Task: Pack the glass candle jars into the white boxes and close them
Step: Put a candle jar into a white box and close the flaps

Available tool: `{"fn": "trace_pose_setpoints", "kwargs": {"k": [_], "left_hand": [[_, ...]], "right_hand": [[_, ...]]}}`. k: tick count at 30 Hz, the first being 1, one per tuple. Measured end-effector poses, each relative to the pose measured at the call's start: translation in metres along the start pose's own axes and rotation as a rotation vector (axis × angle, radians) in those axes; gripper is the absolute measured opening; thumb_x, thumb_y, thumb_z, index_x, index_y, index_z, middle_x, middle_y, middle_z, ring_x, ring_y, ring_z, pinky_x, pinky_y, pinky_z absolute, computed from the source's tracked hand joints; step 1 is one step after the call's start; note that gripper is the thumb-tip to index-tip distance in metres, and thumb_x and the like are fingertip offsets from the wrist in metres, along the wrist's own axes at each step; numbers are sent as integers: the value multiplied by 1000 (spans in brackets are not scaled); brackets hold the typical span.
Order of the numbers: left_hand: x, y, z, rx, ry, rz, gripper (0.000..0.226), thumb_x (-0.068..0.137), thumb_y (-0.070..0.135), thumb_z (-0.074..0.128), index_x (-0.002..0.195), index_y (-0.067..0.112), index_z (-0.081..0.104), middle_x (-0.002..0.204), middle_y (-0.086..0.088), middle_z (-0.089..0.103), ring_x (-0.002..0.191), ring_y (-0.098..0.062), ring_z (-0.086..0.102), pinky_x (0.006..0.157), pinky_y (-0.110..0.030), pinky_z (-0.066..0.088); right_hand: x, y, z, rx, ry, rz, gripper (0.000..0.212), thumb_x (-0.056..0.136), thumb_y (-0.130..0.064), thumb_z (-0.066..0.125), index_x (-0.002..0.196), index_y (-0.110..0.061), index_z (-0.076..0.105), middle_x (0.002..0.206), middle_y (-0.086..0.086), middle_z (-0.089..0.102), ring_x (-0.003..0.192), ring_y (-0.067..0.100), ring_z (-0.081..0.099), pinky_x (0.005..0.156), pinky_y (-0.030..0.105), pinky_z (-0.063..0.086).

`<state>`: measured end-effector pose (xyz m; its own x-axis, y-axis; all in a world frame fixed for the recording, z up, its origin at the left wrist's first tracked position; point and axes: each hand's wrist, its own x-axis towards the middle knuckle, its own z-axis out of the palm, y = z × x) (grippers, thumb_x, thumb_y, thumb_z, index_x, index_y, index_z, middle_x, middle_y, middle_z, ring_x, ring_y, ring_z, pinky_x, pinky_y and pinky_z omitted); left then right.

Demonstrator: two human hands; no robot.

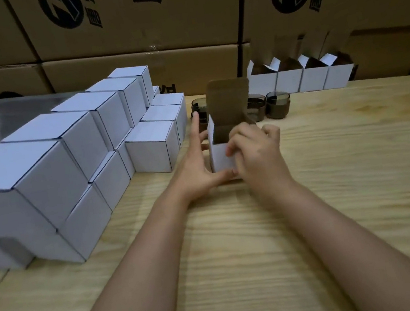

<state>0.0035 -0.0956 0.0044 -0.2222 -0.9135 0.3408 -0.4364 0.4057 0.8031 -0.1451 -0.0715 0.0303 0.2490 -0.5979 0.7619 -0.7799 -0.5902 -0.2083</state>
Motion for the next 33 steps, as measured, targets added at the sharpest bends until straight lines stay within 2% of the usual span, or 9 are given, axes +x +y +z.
{"fn": "trace_pose_setpoints", "kwargs": {"k": [6,11,13,15,17,22,26,29,33], "left_hand": [[4,-5,1,-37,22,5,114,60,57,74,147,50,0,134,6,47,114,-1,54,81,-3,42],[3,-5,0,-68,-5,-13,114,60,53,82,142,60,4,124,29,42,103,23,48,71,3,39],[2,-5,-1,-53,-16,-15,114,62,49,84,141,62,2,120,40,38,104,29,43,72,3,39],[2,-3,0,-51,-23,-20,114,63,48,83,140,63,0,121,47,34,114,24,40,85,-5,40],[2,-2,0,-63,-31,-34,115,63,47,82,140,63,-1,130,34,38,126,4,43,97,-25,44],[1,1,0,-46,-31,-20,115,64,45,83,139,64,-3,128,35,37,124,0,43,96,-28,44],[0,4,0,-28,-21,-14,115,61,50,81,138,66,-4,148,9,36,131,-13,42,103,-48,44],[0,4,-1,-40,-30,-27,115,59,52,81,137,67,-3,149,10,32,129,-10,43,102,-45,45],[1,1,-1,-64,-50,-43,116,59,55,82,138,65,-2,133,29,25,113,19,32,93,-26,40]], "right_hand": [[-12,-4,9,60,187,40,18,72,7,57,77,-7,66,84,5,65,80,24,62,80,31,26],[1,8,6,356,398,290,34,89,-19,51,121,-7,56,121,12,53,117,19,47,101,37,39],[2,14,6,540,341,446,35,92,-27,51,126,-19,52,128,4,49,121,14,45,101,37,42],[1,19,7,685,246,523,31,91,-32,51,122,-31,51,130,-4,49,122,6,45,97,24,44],[1,23,8,728,201,525,21,94,-28,51,113,-32,56,127,-4,51,122,8,47,88,9,42],[-1,26,12,741,238,533,22,94,-28,40,103,-21,58,93,-13,59,80,-11,53,68,6,41],[0,28,15,788,314,594,20,92,-24,35,96,-25,55,95,-11,60,85,-11,53,74,7,41],[-2,35,17,872,347,807,21,83,-25,35,83,-32,55,96,0,66,77,3,56,67,20,46],[-1,42,12,1012,262,933,27,75,-18,38,64,-32,59,72,-12,62,69,9,56,58,27,46]]}}
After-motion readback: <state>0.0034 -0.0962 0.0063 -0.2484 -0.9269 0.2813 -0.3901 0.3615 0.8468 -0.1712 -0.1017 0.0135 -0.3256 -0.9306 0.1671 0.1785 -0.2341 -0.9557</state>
